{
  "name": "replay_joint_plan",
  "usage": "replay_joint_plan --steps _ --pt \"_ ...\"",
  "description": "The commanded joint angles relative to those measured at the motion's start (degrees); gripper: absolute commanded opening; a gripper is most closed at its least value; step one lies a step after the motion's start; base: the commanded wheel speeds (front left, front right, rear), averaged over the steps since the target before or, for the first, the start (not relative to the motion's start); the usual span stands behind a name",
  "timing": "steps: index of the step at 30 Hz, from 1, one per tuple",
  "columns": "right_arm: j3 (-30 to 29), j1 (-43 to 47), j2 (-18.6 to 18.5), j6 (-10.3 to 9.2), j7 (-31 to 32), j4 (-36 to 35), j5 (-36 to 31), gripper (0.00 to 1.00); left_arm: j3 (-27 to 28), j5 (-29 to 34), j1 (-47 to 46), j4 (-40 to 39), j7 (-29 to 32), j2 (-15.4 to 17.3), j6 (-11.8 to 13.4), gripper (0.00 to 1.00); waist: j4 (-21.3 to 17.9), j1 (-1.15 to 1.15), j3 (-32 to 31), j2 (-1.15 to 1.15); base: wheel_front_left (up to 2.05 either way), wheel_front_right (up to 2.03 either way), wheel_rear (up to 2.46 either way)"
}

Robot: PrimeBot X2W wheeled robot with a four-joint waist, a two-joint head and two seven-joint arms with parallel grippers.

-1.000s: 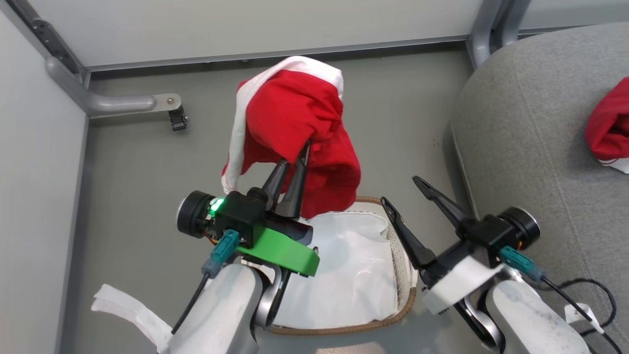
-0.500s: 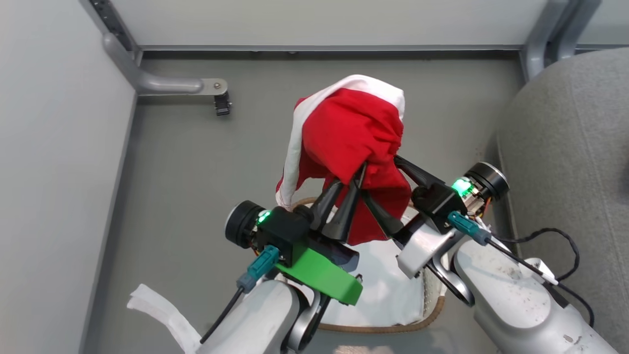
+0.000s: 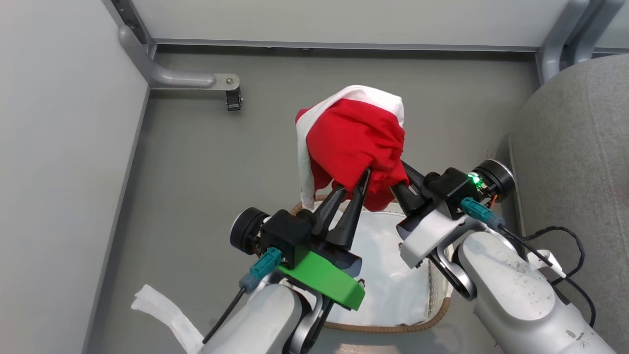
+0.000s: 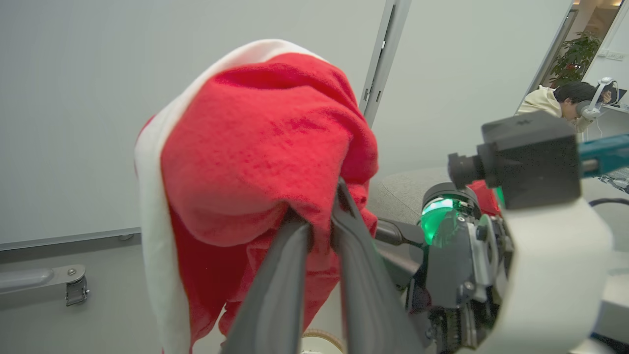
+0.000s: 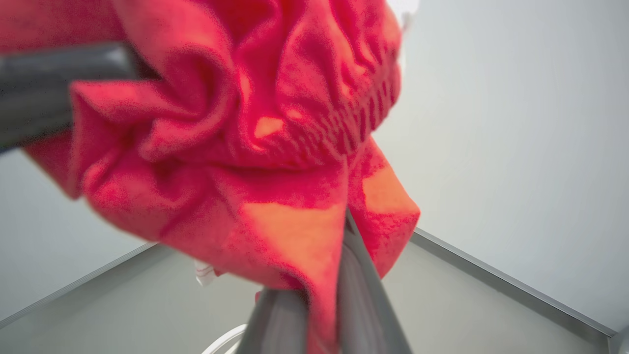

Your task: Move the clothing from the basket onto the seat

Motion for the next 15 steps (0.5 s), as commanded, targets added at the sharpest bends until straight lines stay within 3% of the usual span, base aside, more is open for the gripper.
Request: replay_joint_plan --steps 1,2,6,15 --pt "-0.61 0.97 -0.09 -0.08 -0.11 -0.81 0.58 0.00 0.74 0.27 0.75 0.54 -0.02 0.10 0.72 0.95 -1.61 0.00 0.03 0.00 0.00 0.00 0.00" --pt "-1.00 1.46 -0.02 -0.08 -0.11 -1.18 0.89 0.00 1.42 0.68 0.87 0.70 -0.02 0.09 0.86 1.00 -2.55 0.00 0.00 0.00 0.00 0.00 0.00" --pt "-2.94 3.06 0.15 -0.08 -0.11 -3.33 1.95 0.00 3.51 2.88 1.62 2.19 -0.02 0.11 1.06 1.00 -6.82 0.00 -0.14 0.00 0.00 0.00 0.00" --pt "-6.00 6.77 -0.29 -0.08 -0.12 -7.36 3.76 0.00 8.77 5.60 3.23 5.45 -0.02 0.13 -1.05 1.00 -18.28 0.00 -0.52 0.00 0.00 0.00 0.00"
